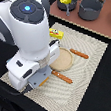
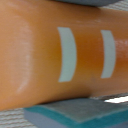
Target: Interact with the objects in diverse but meaningful ways.
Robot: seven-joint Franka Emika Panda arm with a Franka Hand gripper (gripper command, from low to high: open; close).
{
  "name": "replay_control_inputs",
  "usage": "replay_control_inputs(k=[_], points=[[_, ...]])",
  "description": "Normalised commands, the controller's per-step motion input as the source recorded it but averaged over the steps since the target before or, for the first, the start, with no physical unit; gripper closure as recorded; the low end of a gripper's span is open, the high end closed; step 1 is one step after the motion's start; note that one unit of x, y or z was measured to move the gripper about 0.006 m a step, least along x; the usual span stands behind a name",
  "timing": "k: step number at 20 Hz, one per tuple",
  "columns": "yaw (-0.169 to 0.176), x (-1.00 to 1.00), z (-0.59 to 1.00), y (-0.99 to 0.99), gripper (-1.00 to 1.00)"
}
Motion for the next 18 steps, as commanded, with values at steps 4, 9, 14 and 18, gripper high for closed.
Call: replay_control_inputs(k=[4,9,14,18], points=[[0.0,0.48,0.72,-0.17,1.0],[0.0,0.76,0.58,0.42,1.0],[0.0,0.65,0.41,0.72,1.0],[0.0,0.5,0.25,0.81,1.0]])
